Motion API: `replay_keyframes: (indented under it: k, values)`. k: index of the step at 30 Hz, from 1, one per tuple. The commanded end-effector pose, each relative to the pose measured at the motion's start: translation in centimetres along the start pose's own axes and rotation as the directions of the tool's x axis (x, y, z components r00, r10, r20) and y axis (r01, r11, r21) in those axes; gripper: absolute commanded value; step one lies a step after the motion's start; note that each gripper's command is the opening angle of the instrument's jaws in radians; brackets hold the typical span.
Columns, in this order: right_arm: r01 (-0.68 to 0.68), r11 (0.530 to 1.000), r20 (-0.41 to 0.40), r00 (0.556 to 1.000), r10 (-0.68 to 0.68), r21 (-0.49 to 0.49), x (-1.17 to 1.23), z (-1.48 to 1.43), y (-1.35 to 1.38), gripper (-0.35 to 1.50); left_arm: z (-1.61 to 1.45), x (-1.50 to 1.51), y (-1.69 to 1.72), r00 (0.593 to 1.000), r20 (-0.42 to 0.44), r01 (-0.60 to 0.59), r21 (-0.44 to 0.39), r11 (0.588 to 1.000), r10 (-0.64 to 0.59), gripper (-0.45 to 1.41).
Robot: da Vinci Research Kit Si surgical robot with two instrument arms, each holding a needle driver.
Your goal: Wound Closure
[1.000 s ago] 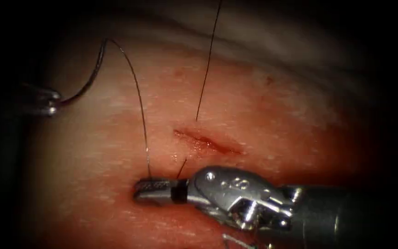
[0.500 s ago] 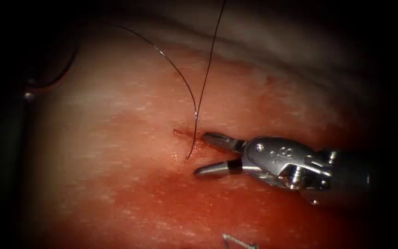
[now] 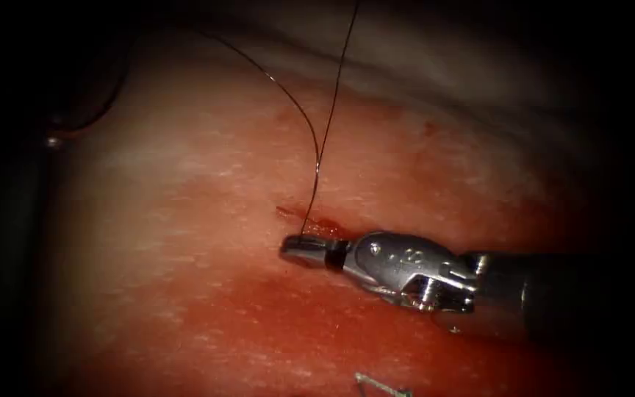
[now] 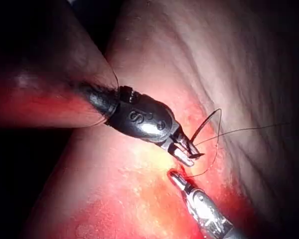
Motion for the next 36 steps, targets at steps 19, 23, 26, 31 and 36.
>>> replay_keyframes:
  k: [19,23,26,31,36]
  values:
    - [-0.048,0.975,-0.027,0.998,0.055,0.218,0.92,-0.12,-1.35,-0.35,0.07,-0.21,0.07,1.000,0.001,-0.010,-0.003,1.000,0.010,-0.35]
    - [-0.027,0.953,-0.144,0.987,0.073,0.301,0.98,-0.12,-1.35,0.22,0.00,-0.22,0.06,1.000,0.000,-0.010,-0.007,1.000,0.010,-0.35]
    - [0.044,0.979,-0.182,0.983,-0.007,0.198,0.96,-0.19,-1.15,0.99,-0.06,-0.24,0.02,1.000,0.000,-0.010,-0.010,1.000,0.010,-0.35]
    - [0.128,0.982,-0.135,0.985,-0.110,0.138,0.85,-0.30,-0.74,1.04,-0.19,-0.24,-0.06,1.000,0.005,-0.005,0.010,1.000,0.005,-0.35]
    - [0.154,0.985,-0.122,0.982,-0.145,0.072,0.69,-0.29,-0.42,1.04,-0.30,-0.20,-0.12,1.000,0.000,0.001,0.030,1.000,-0.001,-0.35]
